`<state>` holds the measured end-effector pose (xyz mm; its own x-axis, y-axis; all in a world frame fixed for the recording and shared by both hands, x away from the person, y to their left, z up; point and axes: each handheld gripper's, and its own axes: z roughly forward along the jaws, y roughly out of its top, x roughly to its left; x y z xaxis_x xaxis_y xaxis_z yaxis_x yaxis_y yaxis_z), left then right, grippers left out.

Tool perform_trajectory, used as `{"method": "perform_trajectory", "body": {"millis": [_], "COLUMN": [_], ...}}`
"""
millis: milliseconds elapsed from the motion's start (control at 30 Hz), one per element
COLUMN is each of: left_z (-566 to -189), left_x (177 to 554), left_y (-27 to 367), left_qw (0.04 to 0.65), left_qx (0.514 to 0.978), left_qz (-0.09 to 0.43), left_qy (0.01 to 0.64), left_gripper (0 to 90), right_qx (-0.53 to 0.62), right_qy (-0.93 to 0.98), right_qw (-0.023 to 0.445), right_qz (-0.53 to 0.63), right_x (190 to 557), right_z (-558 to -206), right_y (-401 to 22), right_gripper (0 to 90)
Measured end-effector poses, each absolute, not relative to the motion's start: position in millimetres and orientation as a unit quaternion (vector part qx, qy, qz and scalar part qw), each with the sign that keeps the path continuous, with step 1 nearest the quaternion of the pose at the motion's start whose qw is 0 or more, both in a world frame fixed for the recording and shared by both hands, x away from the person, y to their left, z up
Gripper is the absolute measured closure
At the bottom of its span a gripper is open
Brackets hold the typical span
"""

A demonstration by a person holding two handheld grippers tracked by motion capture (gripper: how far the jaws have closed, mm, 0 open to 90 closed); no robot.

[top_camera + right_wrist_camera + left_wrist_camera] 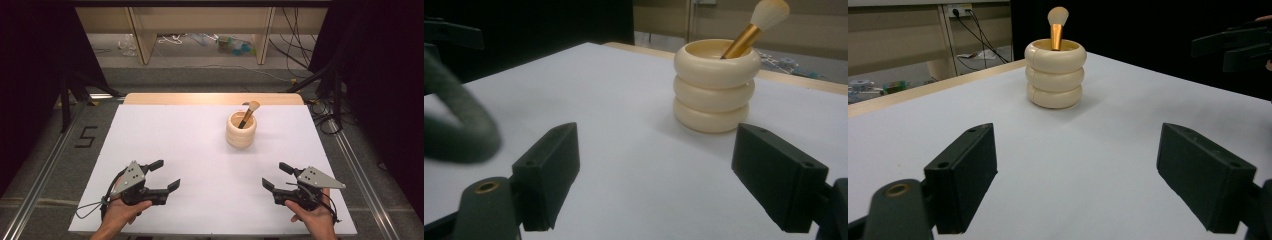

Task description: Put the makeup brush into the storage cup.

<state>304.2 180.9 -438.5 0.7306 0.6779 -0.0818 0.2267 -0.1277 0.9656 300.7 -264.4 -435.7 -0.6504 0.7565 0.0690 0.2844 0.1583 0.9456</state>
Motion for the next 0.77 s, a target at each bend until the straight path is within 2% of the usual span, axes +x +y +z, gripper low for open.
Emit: {"method": "perform_trajectory", "body": {"millis": [33,133,200,267,367,467,533,633,700,767], "left_z": [-438.6,-439.0,-438.4,-438.6,-439.2,-439.8,-439.4,-439.7,-439.6,-439.8], "left_x": [304.3,303.1,303.1,303.6,304.4,305.1,304.9,305.1,305.2,305.3], "left_y": [181.5,181.3,182.3,183.5,184.4,184.4,184.9,185.0,185.0,185.0], "left_qw": [0.580,0.579,0.580,0.580,0.580,0.583,0.578,0.577,0.578,0.578], "left_qx": [0.730,0.731,0.730,0.728,0.726,0.725,0.728,0.728,0.728,0.728], "left_qz": [0.197,0.197,0.197,0.197,0.199,0.198,0.201,0.201,0.201,0.200], "left_qy": [0.304,0.303,0.303,0.308,0.311,0.309,0.310,0.310,0.311,0.311], "left_gripper": [16.6,16.6,16.6,16.6,16.5,16.6,16.6,16.6,16.6,16.6], "right_qx": [0.349,0.362,0.352,0.362,0.349,0.362,0.350,0.362,0.349,0.362], "right_qy": [0.728,0.728,0.729,0.729,0.728,0.728,0.728,0.728,0.728,0.729], "right_qw": [0.228,0.213,0.225,0.212,0.229,0.214,0.229,0.214,0.229,0.213], "right_qz": [0.544,0.542,0.543,0.541,0.544,0.542,0.544,0.541,0.543,0.541], "right_x": [302.1,299.7,301.6,299.6,302.4,299.8,302.2,299.7,302.2,299.6], "right_z": [-436.1,-435.2,-435.9,-435.1,-436.1,-435.2,-436.1,-435.1,-436.0,-435.0], "right_y": [-265.0,-264.2,-264.9,-264.2,-265.0,-264.2,-265.0,-264.3,-265.1,-264.2], "right_gripper": [20.4,20.4,20.4,20.4,20.4,20.4,20.4,20.4,20.4,20.4]}}
